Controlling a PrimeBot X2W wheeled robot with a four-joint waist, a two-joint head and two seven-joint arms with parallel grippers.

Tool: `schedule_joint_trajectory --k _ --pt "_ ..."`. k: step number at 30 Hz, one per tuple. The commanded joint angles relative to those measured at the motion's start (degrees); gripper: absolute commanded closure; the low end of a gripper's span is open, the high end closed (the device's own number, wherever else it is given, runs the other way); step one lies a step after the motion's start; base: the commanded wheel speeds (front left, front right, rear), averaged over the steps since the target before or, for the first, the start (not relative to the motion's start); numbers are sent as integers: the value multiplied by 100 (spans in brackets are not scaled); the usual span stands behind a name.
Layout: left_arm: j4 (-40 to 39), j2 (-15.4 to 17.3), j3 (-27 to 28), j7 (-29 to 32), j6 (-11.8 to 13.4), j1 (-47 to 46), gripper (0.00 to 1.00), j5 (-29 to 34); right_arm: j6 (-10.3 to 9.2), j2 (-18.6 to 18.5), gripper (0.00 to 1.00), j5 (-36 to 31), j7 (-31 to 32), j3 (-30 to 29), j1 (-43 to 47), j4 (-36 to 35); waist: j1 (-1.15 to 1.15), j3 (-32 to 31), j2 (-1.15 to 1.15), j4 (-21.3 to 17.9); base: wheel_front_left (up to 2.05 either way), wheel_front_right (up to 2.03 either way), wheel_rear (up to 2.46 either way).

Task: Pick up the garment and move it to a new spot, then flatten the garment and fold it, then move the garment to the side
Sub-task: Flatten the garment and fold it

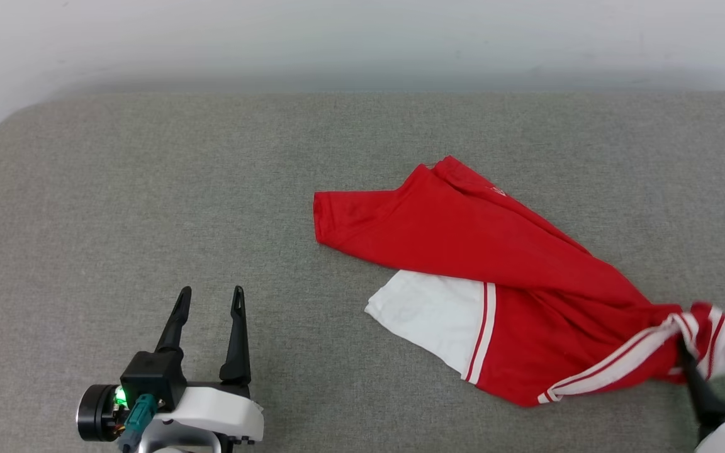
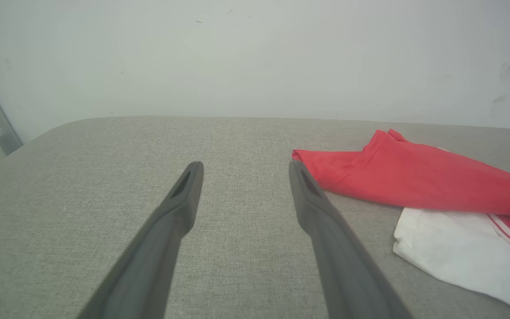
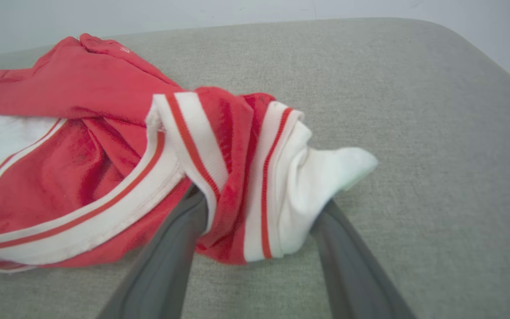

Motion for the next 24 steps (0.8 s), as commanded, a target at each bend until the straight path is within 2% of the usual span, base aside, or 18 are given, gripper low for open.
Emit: schedule_joint_trajectory --k 1,6,10,16,24 --pt "4 -5 14 -15 -30 40 0 -20 -8 32 0 -102 -31 -259 -25 -216 0 -20 0 -24 0 0 0" --pt "-19 -5 76 -15 -72 24 0 10 -7 442 0 -706 -28 -1374 155 -1343 0 -77 0 -52 0 0 0" --pt "-78 -5 84 -15 -109 -5 0 90 -7 818 0 -1198 -29 -1900 255 -2205 0 -100 0 -28 0 0 0" --pt "-131 -5 239 -15 -234 -133 0 212 -8 1235 0 -1727 -27 -1997 445 -2998 0 -174 0 -3 0 0 0" --pt "-201 -5 353 -15 -354 -157 0 283 -8 1462 0 -2113 158 -1790 672 -3285 0 -266 0 -97 0 0 0"
